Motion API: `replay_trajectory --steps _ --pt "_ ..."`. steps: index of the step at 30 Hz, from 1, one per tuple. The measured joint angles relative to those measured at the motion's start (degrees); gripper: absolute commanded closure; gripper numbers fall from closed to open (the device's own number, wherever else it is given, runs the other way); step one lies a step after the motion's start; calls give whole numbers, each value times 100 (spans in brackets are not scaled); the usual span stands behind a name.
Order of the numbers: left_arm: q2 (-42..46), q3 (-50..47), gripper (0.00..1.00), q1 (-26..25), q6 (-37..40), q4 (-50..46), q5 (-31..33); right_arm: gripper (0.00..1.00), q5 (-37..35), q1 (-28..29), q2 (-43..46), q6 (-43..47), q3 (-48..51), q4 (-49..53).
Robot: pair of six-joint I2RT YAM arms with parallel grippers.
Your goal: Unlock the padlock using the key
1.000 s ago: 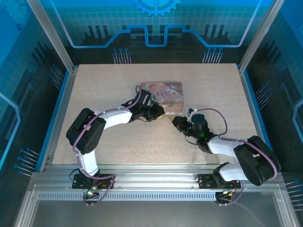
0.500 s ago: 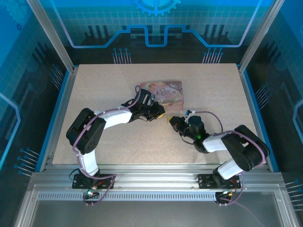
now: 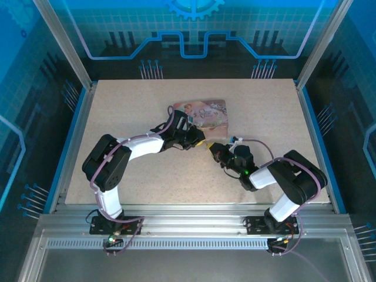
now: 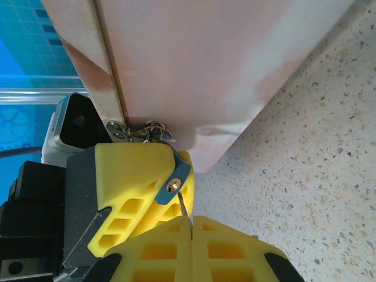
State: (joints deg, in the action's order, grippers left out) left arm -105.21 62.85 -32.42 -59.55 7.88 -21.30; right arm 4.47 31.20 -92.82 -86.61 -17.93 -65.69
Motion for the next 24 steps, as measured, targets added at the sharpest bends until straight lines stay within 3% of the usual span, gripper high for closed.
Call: replay_trajectory --steps 24 --pt "0 -11 94 0 -57 105 -2 100 -101 -2 -181 -87 46 -385"
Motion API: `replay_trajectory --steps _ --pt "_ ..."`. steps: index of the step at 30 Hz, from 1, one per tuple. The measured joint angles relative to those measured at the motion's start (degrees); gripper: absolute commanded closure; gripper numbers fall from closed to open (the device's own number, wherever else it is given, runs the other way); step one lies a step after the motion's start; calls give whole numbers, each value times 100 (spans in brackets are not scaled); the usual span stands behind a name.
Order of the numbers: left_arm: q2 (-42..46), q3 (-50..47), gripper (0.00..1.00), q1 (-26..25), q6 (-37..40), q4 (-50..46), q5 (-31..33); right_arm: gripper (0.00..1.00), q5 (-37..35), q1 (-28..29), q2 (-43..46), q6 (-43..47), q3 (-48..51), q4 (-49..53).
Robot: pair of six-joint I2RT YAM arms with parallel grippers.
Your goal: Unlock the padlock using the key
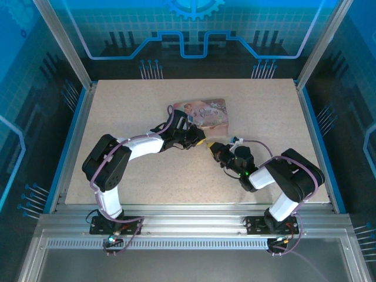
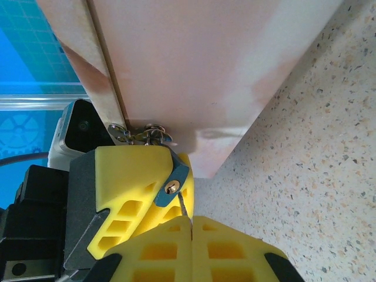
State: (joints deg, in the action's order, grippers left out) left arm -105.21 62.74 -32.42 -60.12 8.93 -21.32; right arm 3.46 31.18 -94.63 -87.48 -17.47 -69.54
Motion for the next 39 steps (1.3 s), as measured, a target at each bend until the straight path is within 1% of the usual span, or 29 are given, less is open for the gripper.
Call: replay_trajectory --steps 16,26,39 --pt "0 0 94 0 -66 42 -7 100 2 -11 17 2 2 0" --pt "0 -2 93 0 -109 57 -9 100 0 -11 227 11 4 11" --pt "0 -28 93 0 -170 208 -24 100 11 -11 199 48 4 48"
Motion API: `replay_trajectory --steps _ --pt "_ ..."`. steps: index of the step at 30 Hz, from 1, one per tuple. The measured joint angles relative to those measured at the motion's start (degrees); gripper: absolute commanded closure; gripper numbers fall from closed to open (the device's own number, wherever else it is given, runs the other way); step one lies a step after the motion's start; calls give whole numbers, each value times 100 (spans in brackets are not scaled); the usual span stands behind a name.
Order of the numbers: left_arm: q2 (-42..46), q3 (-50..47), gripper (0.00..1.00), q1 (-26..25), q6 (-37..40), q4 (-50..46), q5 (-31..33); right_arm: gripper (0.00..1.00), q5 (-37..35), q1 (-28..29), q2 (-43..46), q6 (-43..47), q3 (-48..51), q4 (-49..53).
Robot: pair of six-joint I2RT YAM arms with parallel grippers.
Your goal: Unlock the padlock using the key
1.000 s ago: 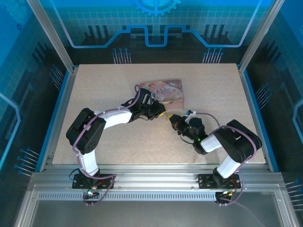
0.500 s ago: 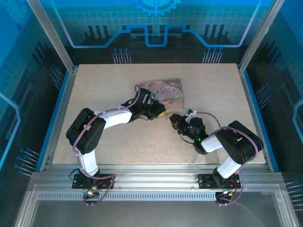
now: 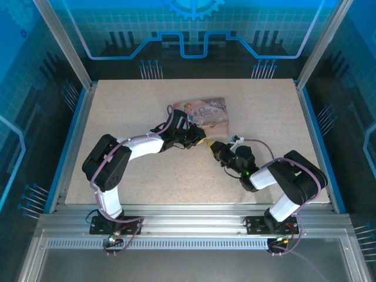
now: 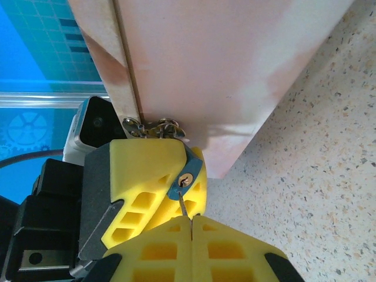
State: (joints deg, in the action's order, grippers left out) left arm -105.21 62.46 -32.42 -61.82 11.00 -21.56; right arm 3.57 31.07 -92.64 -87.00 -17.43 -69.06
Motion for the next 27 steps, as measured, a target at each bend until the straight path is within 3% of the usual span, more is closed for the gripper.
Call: replay_trajectory --steps 27 --pt "0 -59 93 0 -129 179 -48 100 48 -140 -92 68 -68 -2"
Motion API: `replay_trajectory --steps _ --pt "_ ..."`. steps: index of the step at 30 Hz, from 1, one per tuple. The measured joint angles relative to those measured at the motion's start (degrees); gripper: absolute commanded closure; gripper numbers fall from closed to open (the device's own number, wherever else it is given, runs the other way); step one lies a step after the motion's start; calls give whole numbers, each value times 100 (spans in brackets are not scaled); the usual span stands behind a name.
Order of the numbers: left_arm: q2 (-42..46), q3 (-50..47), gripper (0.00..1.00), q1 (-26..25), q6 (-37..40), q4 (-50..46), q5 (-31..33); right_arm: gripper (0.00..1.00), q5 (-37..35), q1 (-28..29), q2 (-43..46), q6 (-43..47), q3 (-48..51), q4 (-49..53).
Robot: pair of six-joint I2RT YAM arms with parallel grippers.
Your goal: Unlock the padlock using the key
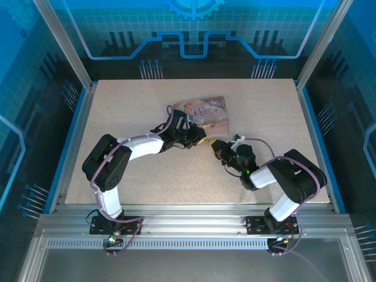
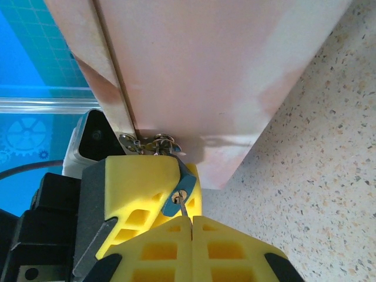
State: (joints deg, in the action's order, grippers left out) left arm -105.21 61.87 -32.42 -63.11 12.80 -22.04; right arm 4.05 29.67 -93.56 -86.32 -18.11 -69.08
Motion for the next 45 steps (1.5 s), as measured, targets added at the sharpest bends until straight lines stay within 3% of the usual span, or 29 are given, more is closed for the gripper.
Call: replay_trajectory --steps 45 --pt "0 -20 93 0 -111 181 -85 100 -24 26 321 116 50 216"
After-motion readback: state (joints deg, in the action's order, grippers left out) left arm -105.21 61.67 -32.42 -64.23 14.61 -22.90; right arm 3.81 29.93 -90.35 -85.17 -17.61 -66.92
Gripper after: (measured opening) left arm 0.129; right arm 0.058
